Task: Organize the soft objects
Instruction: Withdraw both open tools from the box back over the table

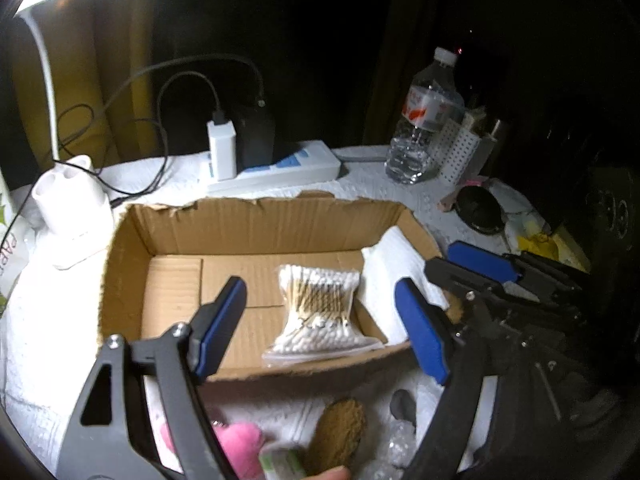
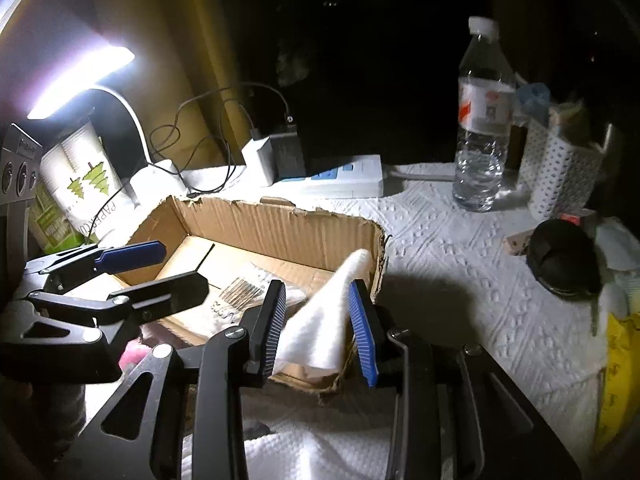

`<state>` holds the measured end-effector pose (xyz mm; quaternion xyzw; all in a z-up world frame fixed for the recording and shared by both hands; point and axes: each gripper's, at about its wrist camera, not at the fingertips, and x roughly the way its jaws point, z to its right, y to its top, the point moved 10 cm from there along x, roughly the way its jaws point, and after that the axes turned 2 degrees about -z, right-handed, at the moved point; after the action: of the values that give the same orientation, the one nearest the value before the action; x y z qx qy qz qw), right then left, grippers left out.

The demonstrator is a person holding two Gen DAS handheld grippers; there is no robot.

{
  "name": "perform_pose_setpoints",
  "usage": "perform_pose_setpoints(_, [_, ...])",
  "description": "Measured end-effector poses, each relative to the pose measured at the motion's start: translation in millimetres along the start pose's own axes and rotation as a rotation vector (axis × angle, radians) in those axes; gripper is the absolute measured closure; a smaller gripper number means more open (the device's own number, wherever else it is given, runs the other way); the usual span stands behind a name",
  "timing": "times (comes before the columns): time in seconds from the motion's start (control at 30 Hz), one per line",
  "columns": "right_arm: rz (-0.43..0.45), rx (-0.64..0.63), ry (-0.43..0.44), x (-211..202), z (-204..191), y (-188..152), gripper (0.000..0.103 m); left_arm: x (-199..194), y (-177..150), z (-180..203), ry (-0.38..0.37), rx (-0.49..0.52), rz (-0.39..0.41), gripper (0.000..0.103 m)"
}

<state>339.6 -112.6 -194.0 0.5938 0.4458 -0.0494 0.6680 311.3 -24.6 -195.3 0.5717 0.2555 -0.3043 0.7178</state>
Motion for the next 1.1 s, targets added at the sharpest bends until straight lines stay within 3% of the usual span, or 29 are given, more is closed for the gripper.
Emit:
perform_pose_setpoints(0.67, [0.073,-0.023,-0.049,-76.3,-35.8,-15.7,0.053,-84.2,-22.3,7.3,-0.031,0.024,0.094,0.025])
perform_pose_setpoints(1.1, [0.024,-0.005,-0.058,-78.5,-48.2,-56.5,0.050,-102.1,-58.4,-3.3,-0.036,0.013,0.078,0.025])
